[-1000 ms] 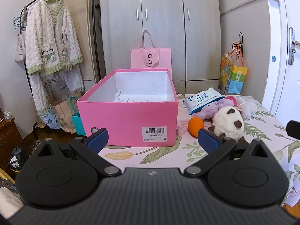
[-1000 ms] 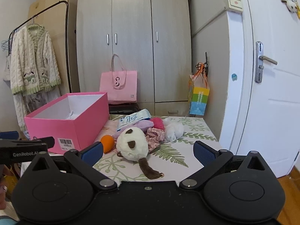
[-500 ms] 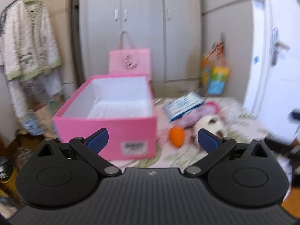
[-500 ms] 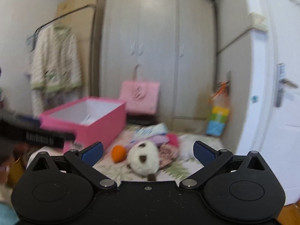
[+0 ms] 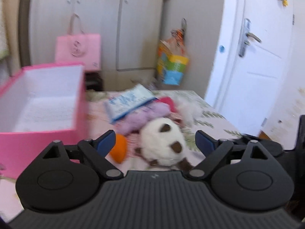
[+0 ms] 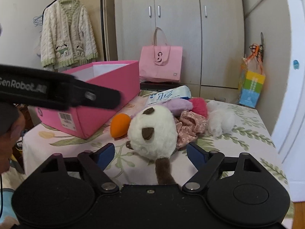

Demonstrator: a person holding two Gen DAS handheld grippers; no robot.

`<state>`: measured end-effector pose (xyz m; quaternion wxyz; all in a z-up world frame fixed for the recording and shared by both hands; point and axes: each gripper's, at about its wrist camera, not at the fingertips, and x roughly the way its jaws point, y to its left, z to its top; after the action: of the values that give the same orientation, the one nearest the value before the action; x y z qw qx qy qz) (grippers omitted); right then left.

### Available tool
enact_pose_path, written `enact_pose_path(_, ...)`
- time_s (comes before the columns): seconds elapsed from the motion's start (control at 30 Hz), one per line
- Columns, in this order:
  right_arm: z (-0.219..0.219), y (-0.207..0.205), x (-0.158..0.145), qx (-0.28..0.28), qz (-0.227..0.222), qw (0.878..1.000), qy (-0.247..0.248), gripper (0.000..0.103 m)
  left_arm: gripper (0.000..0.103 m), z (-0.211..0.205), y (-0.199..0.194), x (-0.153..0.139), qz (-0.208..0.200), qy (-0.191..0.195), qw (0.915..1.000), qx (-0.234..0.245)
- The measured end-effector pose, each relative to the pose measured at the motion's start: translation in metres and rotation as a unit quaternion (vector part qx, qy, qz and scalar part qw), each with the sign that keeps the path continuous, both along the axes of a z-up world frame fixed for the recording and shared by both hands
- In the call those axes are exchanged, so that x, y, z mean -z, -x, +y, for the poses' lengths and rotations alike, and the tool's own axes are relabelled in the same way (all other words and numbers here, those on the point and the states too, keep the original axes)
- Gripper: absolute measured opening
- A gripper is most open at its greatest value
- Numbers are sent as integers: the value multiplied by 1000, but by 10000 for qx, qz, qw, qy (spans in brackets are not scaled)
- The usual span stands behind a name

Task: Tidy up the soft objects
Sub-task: 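Grasp the white plush panda with the left gripper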

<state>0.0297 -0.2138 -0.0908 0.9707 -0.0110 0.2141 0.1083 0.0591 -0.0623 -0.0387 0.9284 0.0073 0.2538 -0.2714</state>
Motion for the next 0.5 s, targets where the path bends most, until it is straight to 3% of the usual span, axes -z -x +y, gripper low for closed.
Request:
enact_pose_path(0.1, 2, -17, 9, -16, -62, 10000, 75, 86, 80, -16, -16, 13, 167, -6, 9997, 164)
enact_pose_path(0.27, -8, -42, 21, -18, 109, 9995, -294, 84, 72, -26, -37, 29, 425, -65, 9988, 252)
enact_pose_path(0.4, -7, -46, 26, -262, 182, 9979, -556, 68, 64, -26, -44, 40, 578, -126, 9981, 144)
enact_pose_path(0.5, 0, -43, 28, -225, 75, 9989, -395, 66, 61, -27, -38, 41, 464, -183, 9987, 56)
